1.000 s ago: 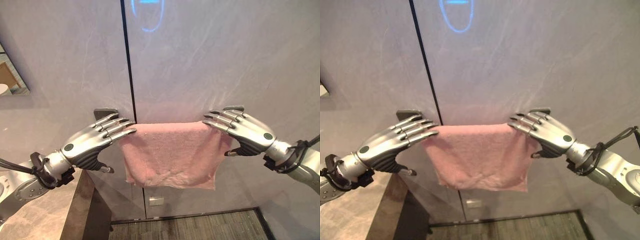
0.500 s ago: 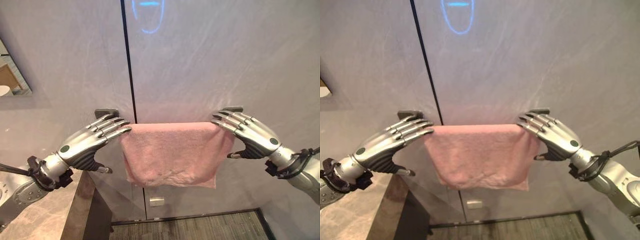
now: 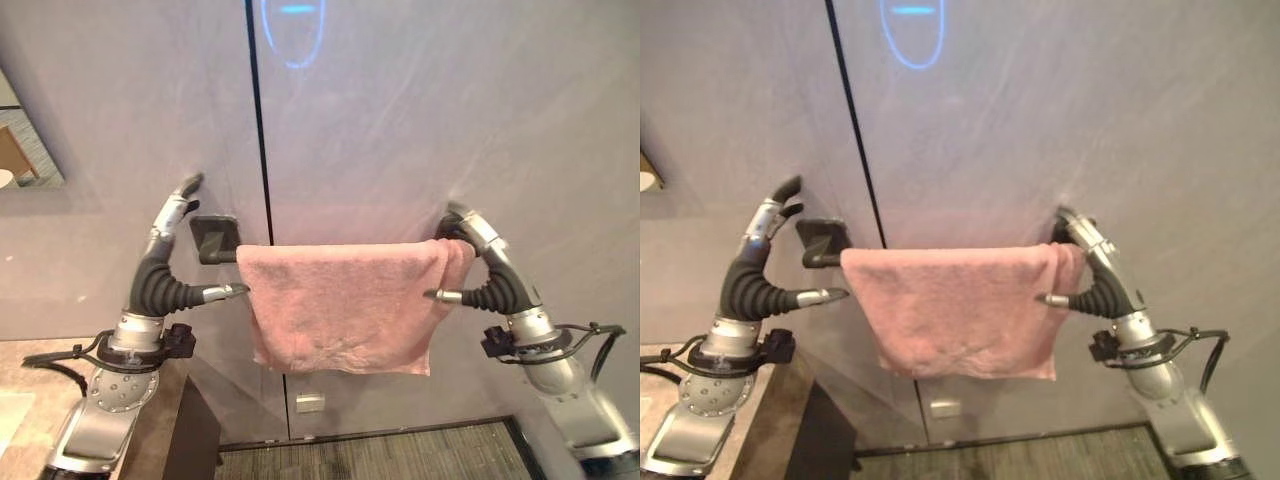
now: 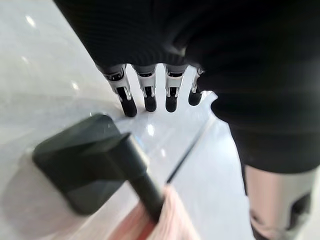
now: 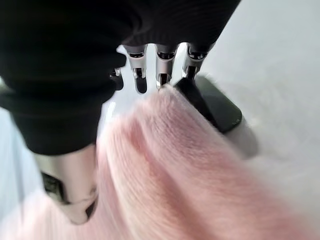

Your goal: Put brush and paste in cup on sink, flatten towel.

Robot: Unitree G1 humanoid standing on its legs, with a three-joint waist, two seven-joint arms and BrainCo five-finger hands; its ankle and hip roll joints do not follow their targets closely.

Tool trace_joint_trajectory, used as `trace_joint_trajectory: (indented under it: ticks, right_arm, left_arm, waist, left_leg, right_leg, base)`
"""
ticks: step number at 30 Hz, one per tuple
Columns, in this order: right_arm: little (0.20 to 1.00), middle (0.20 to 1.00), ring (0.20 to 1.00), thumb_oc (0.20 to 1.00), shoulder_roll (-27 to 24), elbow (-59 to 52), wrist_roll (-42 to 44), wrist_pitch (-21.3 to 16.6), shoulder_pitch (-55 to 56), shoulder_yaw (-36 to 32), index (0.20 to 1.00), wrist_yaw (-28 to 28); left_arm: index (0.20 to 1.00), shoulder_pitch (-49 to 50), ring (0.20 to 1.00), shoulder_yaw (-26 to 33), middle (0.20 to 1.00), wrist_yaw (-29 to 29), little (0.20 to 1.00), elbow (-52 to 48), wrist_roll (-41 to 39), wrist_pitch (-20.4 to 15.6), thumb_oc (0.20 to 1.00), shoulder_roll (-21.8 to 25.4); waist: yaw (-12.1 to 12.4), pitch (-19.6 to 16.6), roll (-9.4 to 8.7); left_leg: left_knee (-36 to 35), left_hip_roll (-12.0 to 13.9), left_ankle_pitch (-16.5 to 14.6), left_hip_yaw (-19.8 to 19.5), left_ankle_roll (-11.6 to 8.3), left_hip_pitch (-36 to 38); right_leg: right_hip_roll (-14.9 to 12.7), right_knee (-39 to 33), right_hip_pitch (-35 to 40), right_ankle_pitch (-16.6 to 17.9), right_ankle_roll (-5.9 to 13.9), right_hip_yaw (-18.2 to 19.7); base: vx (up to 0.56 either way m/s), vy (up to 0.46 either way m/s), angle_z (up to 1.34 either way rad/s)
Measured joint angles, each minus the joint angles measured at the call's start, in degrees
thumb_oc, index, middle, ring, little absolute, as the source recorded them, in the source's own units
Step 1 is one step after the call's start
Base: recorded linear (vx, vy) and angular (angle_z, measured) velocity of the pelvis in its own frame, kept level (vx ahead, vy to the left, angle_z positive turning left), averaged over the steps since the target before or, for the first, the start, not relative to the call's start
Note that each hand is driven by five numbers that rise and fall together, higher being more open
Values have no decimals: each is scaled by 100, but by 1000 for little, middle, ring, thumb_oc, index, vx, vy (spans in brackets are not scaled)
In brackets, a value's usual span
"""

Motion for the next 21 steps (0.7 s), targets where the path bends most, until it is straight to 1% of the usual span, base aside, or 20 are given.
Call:
trace_joint_trajectory:
  ticks: [1, 2, 3, 4, 5, 7, 9, 10, 11, 12, 13, 14, 15, 16, 17, 18, 19, 21]
  right_arm:
    - [1000, 1000, 1000, 1000, 62, -55, 293, -37, 46, 8, 1000, 19]
    - [1000, 1000, 1000, 1000, 212, -37, 745, -28, 161, -11, 1000, 29]
    - [1000, 1000, 1000, 1000, 173, -98, 1071, -64, 375, -36, 1000, 143]
    - [1000, 1000, 1000, 1000, 150, 31, 1135, -73, 454, -47, 1000, 167]
    - [1000, 1000, 1000, 1000, 156, 316, 1298, -45, 542, -50, 1000, 170]
    - [1000, 1000, 1000, 1000, 218, 1037, 1421, 31, 748, -86, 1000, 161]
    - [1000, 1000, 1000, 1000, 295, 2026, 1538, 254, 827, -26, 1000, 128]
    - [1000, 1000, 1000, 1000, 349, 2928, 1584, 605, 841, 103, 1000, 116]
    - [1000, 1000, 1000, 1000, 391, 3254, 1689, 645, 838, 132, 1000, 109]
    - [1000, 1000, 1000, 1000, 513, 3657, 1785, 690, 810, 171, 1000, 61]
    - [1000, 1000, 1000, 1000, 588, 3912, 1870, 913, 801, 342, 1000, 50]
    - [1000, 1000, 1000, 1000, 663, 4271, 2023, 887, 726, 529, 1000, 65]
    - [1000, 1000, 1000, 1000, 743, 4498, 2095, 964, 666, 603, 1000, 79]
    - [1000, 1000, 1000, 1000, 789, 4800, 2184, 1038, 659, 742, 1000, 98]
    - [1000, 1000, 1000, 1000, 800, 4904, 2183, 1058, 659, 795, 1000, 135]
    - [1000, 1000, 1000, 1000, 800, 4904, 2183, 1058, 659, 795, 1000, 135]
    - [1000, 1000, 1000, 1000, 956, 5387, 2224, 1089, 535, 866, 1000, 162]
    - [1000, 1000, 1000, 1000, 1055, 5511, 2318, 1118, 479, 916, 1000, 175]
  left_arm:
    - [1000, 148, 1000, 5, 1000, 0, 1000, -44, -139, -27, 1000, -117]
    - [1000, 360, 1000, -21, 1000, -46, 1000, -82, -348, -57, 1000, -381]
    - [1000, 525, 1000, -55, 1000, -193, 1000, -81, -597, -63, 1000, -539]
    - [1000, 584, 1000, -127, 1000, -278, 1000, -10, -910, -71, 1000, -655]
    - [1000, 586, 1000, -222, 1000, -292, 1000, 120, -1081, -85, 1000, -799]
    - [1000, 689, 1000, -409, 1000, -409, 1000, 422, -1198, -138, 1000, -864]
    - [1000, 683, 1000, -580, 1000, -447, 1000, 950, -1356, -139, 1000, -930]
    - [1000, 692, 1000, -792, 1000, -509, 1000, 1648, -1359, -50, 1000, -904]
    - [1000, 674, 1000, -899, 1000, -523, 1000, 2028, -1364, 13, 1000, -899]
    - [1000, 597, 1000, -985, 1000, -543, 1000, 2572, -1359, 206, 1000, -934]
    - [1000, 574, 1000, -1204, 1000, -621, 1000, 3225, -1363, 697, 1000, -934]
    - [1000, 601, 1000, -1329, 1000, -654, 1000, 3833, -1350, 938, 1000, -979]
    - [1000, 608, 1000, -1373, 1000, -658, 1000, 4137, -1360, 1110, 1000, -1000]
    - [1000, 619, 1000, -1355, 1000, -656, 1000, 4580, -1370, 1272, 1000, -1153]
    - [1000, 626, 1000, -1369, 1000, -658, 1000, 4692, -1371, 1334, 1000, -1184]
    - [1000, 626, 1000, -1369, 1000, -658, 1000, 4692, -1371, 1334, 1000, -1184]
    - [1000, 599, 1000, -1367, 1000, -654, 1000, 4797, -1364, 1366, 1000, -1170]
    - [1000, 579, 1000, -1370, 1000, -654, 1000, 4948, -1397, 1365, 1000, -1198]
  waist:
    - [-2, -4, 18]
    - [-3, -20, 54]
    - [6, -17, 84]
    - [4, -43, 115]
    - [24, -73, 137]
    - [69, -62, 141]
    - [98, -75, 138]
    - [153, -65, 148]
    - [162, -66, 154]
    - [160, -59, 160]
    - [132, -54, 156]
    - [82, -2, 125]
    - [51, 53, 111]
    - [36, 78, 49]
    - [24, 103, 1]
    - [24, 103, 1]
    - [2, 194, -94]
    - [-16, 191, -103]
  left_leg:
    - [0, -3, -2, 11, 3, 2]
    - [2, -2, -5, 24, 3, 5]
    - [1, 4, -13, 19, 14, 11]
    - [1, 8, -13, 19, 14, 18]
    - [-1, 12, -14, 7, 16, 18]
    - [-3, 27, -16, -18, 9, 12]
    - [-5, 37, -30, -29, -11, 10]
    - [-6, 44, -34, -29, -16, -43]
    - [-7, 46, -35, -31, -17, -96]
    - [-6, 51, -36, -27, -18, -133]
    - [-4, 60, -36, -20, -19, -233]
    - [-1, 64, -32, -18, -12, -238]
    - [-4, 66, -26, -19, -13, -194]
    - [-5, 77, -22, -11, -8, -158]
    - [-6, 74, -20, -11, -6, -169]
    - [-6, 74, -20, -11, -6, -169]
    - [-4, 85, 33, -24, 49, -155]
    - [-4, 78, 79, -15, 88, -122]
  right_leg:
    - [-3, 2, 2, 1, 0, 4]
    - [-1, 1, 4, 2, -4, 7]
    - [5, -21, 32, 1, -7, -2]
    - [9, -23, 41, 1, -6, -3]
    - [12, -25, 45, -5, 1, -11]
    - [26, -29, 38, -9, -1, -27]
    - [29, 16, 39, -38, -41, -37]
    - [30, 72, -23, -40, -41, -41]
    - [28, 110, -86, -40, -42, -46]
    - [29, 133, -159, -40, -44, -49]
    - [23, 140, -279, -32, -54, -45]
    - [45, 147, -310, -4, -55, -38]
    - [49, 155, -279, 50, -73, -37]
    - [56, 168, -261, 47, -78, -23]
    - [55, 180, -263, 45, -80, -24]
    - [55, 180, -263, 45, -80, -24]
    - [74, 229, -264, 39, -89, -23]
    - [68, 236, -242, 25, -82, -13]
  base:
    - [-34, -10, -3]
    - [-38, -19, 0]
    - [-32, -22, 1]
    - [-49, -37, 4]
    - [-34, -28, 3]
    - [-24, -29, 5]
    - [-17, -27, 6]
    - [-14, -20, 8]
    - [-13, -15, 8]
    - [-7, -11, 3]
    - [-17, -12, -9]
    - [-13, -8, -15]
    - [-16, 2, -18]
    - [-7, 2, -8]
    - [-17, 2, -5]
    - [0, 0, 0]
    - [0, 0, 0]
    - [4, 2, -2]
